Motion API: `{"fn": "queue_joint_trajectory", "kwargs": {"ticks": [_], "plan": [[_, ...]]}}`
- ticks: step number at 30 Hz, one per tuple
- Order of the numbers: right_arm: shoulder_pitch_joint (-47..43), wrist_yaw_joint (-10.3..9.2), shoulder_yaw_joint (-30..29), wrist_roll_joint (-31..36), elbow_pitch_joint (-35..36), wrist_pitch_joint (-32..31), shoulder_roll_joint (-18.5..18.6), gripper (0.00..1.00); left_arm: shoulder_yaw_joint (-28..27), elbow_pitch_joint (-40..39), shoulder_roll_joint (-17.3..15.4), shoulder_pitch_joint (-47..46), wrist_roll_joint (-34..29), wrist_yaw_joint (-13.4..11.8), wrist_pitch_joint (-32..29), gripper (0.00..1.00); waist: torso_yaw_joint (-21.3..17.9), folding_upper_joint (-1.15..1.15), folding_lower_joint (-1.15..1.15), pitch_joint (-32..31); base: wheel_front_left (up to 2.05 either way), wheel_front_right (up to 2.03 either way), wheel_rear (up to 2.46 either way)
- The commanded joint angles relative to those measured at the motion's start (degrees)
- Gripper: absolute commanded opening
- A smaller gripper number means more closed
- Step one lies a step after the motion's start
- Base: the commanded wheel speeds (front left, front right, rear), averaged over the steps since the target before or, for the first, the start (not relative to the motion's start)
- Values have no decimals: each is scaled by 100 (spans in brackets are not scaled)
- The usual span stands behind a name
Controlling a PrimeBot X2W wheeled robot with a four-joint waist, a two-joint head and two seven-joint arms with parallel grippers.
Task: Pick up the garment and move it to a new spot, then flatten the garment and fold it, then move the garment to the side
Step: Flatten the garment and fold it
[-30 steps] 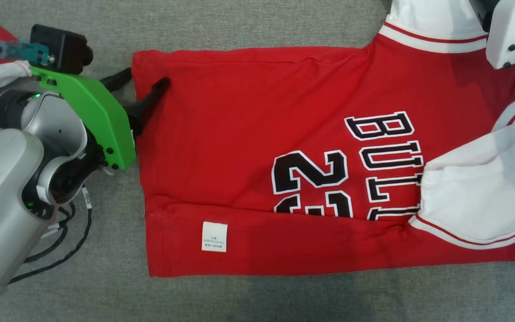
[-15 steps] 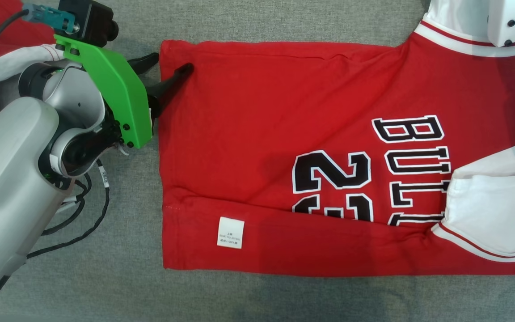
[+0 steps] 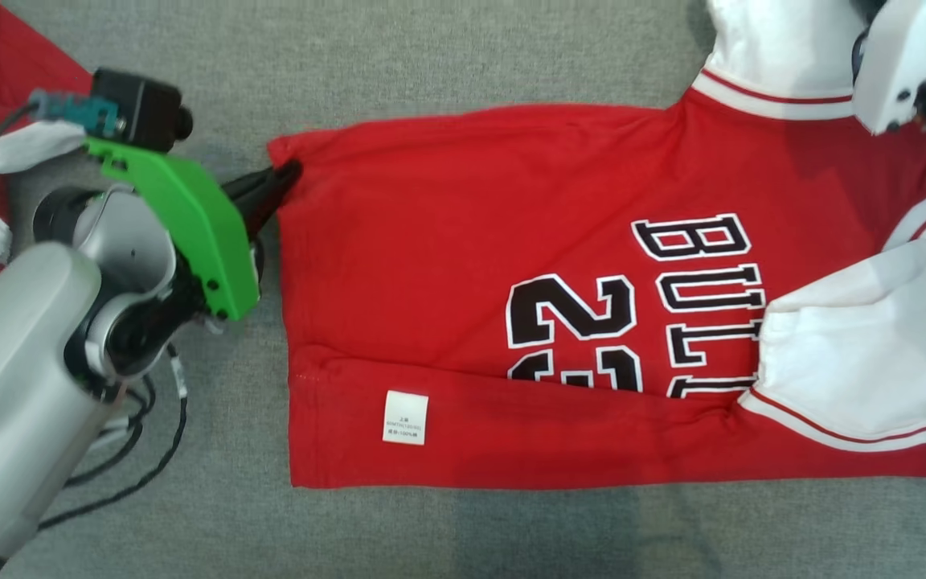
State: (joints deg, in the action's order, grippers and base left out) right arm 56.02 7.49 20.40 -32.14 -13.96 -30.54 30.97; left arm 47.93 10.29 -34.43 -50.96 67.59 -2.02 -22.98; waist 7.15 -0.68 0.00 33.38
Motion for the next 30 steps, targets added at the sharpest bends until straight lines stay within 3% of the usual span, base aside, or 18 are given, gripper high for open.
{"fn": "queue_joint_trajectory", "kwargs": {"ticks": [1, 7, 13, 21, 30], "plan": [[-246, 1, 6, -118, 114, 157, 98, 0, -58, -97, -117, 206, 46, -68, 102, 0, -153, 68, 0, -367, 0, 0, 0], [-1387, 1, -208, -445, 729, 929, 498, 0, -328, -776, -583, 980, 14, -426, 771, 0, -330, 68, 0, -806, 0, 0, 0], [-2717, 1, -724, -629, 1335, 1718, 506, 0, -348, -1421, -740, 1667, 60, -726, 1147, 0, -463, 68, 0, -1088, 0, 0, 0], [-4263, 1, -1287, -562, 2046, 2191, 236, 0, -505, -1805, -958, 2406, 171, -1017, 1627, 0, -725, 68, 0, -1310, 0, 0, 0], [-5071, 1, -1272, -423, 2433, 2256, -207, 0, -758, -2085, -973, 3128, 418, -1225, 2220, 0, -902, 68, 0, -1353, 0, 0, 0]]}}
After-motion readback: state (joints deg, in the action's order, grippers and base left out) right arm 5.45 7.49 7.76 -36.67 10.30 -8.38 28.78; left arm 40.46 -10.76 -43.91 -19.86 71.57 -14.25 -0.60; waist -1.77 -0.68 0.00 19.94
